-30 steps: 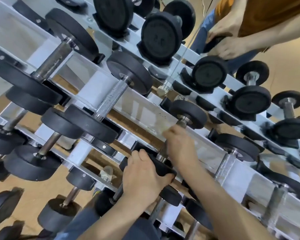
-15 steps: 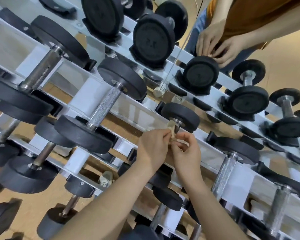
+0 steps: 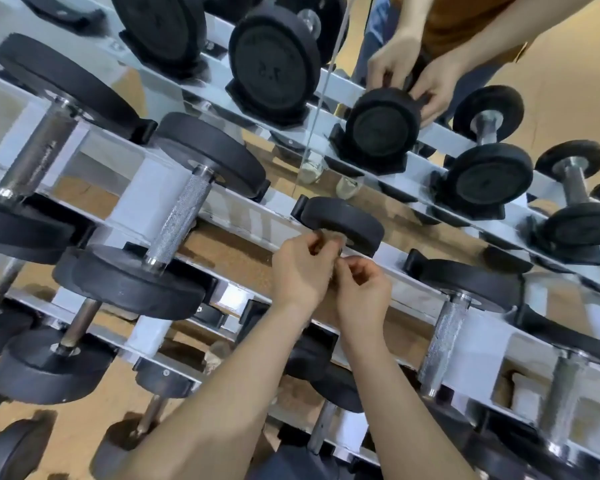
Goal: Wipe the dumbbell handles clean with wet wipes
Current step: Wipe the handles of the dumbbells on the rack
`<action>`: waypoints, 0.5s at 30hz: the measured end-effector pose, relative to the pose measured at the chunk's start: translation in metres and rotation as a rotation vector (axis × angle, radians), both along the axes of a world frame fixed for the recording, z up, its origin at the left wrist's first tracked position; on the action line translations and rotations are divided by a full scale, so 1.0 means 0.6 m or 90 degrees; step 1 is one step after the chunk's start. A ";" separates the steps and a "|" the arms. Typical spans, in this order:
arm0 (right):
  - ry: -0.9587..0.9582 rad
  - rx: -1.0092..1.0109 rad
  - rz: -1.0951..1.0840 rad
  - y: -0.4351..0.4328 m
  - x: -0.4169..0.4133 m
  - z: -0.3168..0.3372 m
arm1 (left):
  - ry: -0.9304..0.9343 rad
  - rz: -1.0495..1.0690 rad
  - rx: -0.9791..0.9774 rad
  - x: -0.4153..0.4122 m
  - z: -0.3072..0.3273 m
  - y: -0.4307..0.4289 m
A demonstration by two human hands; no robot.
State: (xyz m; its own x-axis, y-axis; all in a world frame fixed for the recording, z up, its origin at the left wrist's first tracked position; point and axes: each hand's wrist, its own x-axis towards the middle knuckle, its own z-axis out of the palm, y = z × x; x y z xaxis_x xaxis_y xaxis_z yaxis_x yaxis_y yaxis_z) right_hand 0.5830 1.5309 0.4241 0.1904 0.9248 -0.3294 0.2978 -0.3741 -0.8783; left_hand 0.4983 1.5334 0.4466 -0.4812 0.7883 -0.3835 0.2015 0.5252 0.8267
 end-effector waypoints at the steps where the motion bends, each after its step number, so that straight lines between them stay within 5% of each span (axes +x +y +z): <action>1: 0.018 -0.013 -0.015 0.001 0.000 -0.004 | 0.024 0.000 0.021 0.008 0.003 -0.008; 7: 0.220 -0.116 -0.129 0.011 0.005 -0.003 | 0.474 -0.282 0.257 -0.001 -0.047 -0.021; 9: 0.284 -0.127 -0.127 0.007 0.008 0.005 | 0.523 -0.336 0.263 -0.022 -0.045 -0.017; 12: 0.332 -0.127 -0.109 -0.001 0.011 0.023 | 0.336 -0.201 0.149 -0.028 -0.013 -0.013; 15: 0.301 -0.110 -0.072 -0.005 0.012 0.027 | -0.034 -0.053 -0.019 -0.032 -0.010 0.004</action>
